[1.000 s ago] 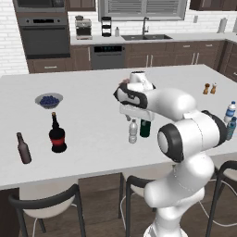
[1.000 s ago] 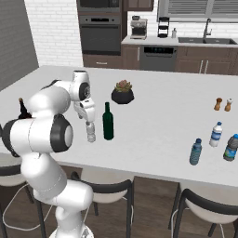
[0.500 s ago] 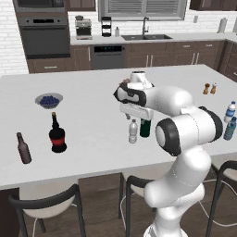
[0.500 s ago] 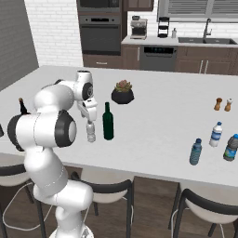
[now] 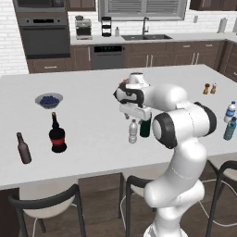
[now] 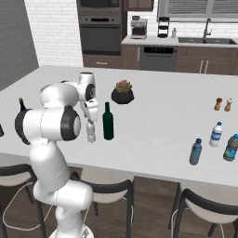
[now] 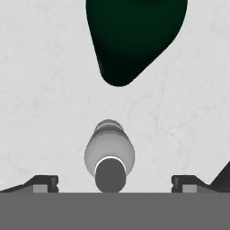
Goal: Move the plastic bottles in the middle to the plastics group, and the glass bottles in the middle to the glass group.
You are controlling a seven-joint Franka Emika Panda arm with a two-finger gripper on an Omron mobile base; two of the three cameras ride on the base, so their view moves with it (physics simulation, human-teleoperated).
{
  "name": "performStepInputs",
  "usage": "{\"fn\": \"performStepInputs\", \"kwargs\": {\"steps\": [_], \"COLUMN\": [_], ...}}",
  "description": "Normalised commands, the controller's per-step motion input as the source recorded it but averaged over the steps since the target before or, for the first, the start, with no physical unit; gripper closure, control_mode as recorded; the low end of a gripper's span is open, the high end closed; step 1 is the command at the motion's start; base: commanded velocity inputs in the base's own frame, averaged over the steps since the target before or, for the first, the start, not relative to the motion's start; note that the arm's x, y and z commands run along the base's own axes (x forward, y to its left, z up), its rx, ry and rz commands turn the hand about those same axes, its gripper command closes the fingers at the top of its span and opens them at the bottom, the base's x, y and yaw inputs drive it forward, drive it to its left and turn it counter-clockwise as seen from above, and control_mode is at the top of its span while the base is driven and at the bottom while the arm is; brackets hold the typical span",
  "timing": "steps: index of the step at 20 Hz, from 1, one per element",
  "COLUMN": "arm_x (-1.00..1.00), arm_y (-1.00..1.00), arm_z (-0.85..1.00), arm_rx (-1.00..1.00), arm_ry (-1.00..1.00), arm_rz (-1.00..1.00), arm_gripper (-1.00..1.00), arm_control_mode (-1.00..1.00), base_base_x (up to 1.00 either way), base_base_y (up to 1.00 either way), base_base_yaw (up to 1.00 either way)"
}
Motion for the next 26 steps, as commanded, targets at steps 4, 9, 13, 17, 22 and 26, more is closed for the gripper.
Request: {"fn": "performStepInputs", "kwargs": {"steps": [4, 9, 13, 17, 22, 26], "arm_x": [0.27, 0.12, 0.00, 0.00, 0.00, 0.00], "arm_y": [0.00, 0.00, 0.00, 0.00, 0.00, 0.00], "arm_z": [-0.19, -0.09, -0.08, -0.08, -0.14, -0.07], "arm_rx": [0.00, 0.00, 0.00, 0.00, 0.00, 0.00], "arm_ry": [0.00, 0.00, 0.00, 0.00, 0.00, 0.00], "arm_rz": [-0.06, -0.04, -0.02, -0.02, -0.02, -0.02], "arm_gripper": [-1.00, -1.00, -1.00, -1.00, 1.00, 1.00], "arm_control_mode": [-1.00, -1.00, -1.00, -1.00, -1.00, -1.00], "base_base_x": [0.00, 0.00, 0.00, 0.00, 0.00, 0.00], "base_base_y": [0.00, 0.00, 0.00, 0.00, 0.00, 0.00], "base_base_yaw": [0.00, 0.00, 0.00, 0.00, 0.00, 0.00]}}
